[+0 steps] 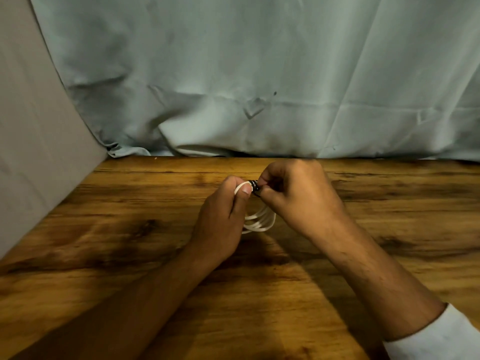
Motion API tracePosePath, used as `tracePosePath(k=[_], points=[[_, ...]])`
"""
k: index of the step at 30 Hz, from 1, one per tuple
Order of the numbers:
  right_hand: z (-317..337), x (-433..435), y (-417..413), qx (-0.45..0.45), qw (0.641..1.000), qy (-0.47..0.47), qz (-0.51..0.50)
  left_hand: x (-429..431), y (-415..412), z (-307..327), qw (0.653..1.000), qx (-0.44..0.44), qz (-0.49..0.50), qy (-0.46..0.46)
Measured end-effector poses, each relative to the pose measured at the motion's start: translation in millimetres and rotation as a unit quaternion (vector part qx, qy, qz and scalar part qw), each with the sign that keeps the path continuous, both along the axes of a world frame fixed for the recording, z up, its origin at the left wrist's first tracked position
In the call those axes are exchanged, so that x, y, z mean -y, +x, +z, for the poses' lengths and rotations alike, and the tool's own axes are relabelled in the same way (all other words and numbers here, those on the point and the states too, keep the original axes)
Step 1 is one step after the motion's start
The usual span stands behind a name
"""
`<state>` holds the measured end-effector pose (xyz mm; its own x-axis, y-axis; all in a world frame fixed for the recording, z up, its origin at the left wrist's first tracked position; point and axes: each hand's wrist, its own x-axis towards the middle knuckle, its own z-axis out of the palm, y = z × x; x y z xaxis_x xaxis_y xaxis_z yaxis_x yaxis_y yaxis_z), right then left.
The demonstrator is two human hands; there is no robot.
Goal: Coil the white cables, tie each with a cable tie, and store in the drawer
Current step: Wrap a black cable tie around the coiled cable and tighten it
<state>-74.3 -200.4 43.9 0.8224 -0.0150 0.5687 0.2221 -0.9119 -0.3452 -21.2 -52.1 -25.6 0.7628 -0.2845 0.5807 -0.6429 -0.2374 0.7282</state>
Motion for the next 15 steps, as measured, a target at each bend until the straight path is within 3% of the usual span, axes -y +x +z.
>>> tracePosePath(k=[15], points=[[-2.2,5.3,0.6,-0.005,0.997,0.083,0.006,0.8,2.3,-1.3,0.999,-0.031,-0.014,-0.035]])
